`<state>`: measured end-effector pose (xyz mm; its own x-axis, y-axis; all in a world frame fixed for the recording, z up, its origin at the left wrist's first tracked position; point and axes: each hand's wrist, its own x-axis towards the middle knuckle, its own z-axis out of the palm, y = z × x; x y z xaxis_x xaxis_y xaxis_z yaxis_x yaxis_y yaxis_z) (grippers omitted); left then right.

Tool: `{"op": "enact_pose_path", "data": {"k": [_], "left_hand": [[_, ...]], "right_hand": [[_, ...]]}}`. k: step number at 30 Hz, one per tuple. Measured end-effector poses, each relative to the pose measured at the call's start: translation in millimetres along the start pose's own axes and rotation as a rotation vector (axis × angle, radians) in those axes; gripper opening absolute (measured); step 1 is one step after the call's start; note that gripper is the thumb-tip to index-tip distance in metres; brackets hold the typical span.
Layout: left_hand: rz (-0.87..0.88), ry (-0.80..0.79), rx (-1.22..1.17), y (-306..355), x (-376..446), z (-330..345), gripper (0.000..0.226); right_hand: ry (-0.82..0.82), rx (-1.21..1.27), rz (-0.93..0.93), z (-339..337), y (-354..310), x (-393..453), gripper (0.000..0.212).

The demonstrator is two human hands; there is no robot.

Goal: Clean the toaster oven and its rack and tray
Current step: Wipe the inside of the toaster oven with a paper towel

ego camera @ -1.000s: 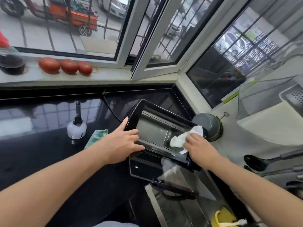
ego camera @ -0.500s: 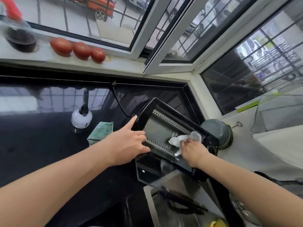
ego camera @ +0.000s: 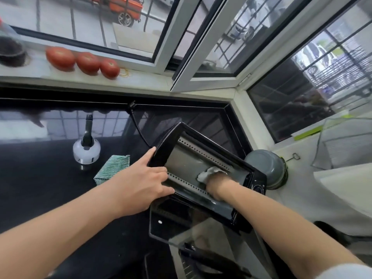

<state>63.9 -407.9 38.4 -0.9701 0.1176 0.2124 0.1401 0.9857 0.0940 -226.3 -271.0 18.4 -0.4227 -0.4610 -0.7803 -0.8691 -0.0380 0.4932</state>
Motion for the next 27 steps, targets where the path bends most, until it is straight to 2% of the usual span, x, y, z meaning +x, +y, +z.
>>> {"op": "enact_pose_path", "data": {"k": [3, 6, 9, 12, 15, 18, 20, 22, 24, 27], "left_hand": [[0.013, -0.01, 0.004, 0.6, -1.4, 2.4, 0.055], [0.027, -0.041, 0.009, 3.3, -0.3, 5.4, 0.054], [0.044, -0.068, 0.033, 9.7, -0.6, 8.5, 0.048], [0.054, -0.086, 0.051, 11.8, -1.8, 7.6, 0.045], [0.061, -0.065, 0.062, 13.0, -0.1, 5.1, 0.043], [0.061, -0.011, 0.066, 14.1, 5.2, -0.1, 0.039], [0.049, -0.001, 0.052, 15.2, 9.0, -3.0, 0.039], [0.036, -0.018, 0.028, 16.3, 11.3, -4.2, 0.041], [0.02, -0.029, 0.025, 16.0, 11.8, -4.6, 0.045], [0.018, -0.045, 0.025, 15.2, 11.8, -3.9, 0.043]], "right_hand": [[0.07, -0.131, 0.032, -4.7, -5.4, -52.7, 0.034], [0.05, -0.233, -0.004, 2.9, 2.9, -114.8, 0.037], [0.151, -0.282, -0.003, 17.5, 11.6, -163.8, 0.033], [0.307, -0.277, 0.006, 33.3, 18.1, -171.7, 0.026], [0.343, -0.269, -0.106, 39.8, 17.3, -167.1, 0.017], [0.368, -0.242, -0.167, 48.6, 11.5, -166.3, 0.022], [0.385, -0.248, -0.12, 51.7, 11.7, -164.0, 0.03], [0.378, -0.256, -0.045, 49.3, 18.2, -155.6, 0.027], [0.316, -0.277, -0.052, 38.5, 27.0, -142.2, 0.03], [0.059, -0.333, -0.13, 18.5, 32.1, -111.2, 0.041]]}}
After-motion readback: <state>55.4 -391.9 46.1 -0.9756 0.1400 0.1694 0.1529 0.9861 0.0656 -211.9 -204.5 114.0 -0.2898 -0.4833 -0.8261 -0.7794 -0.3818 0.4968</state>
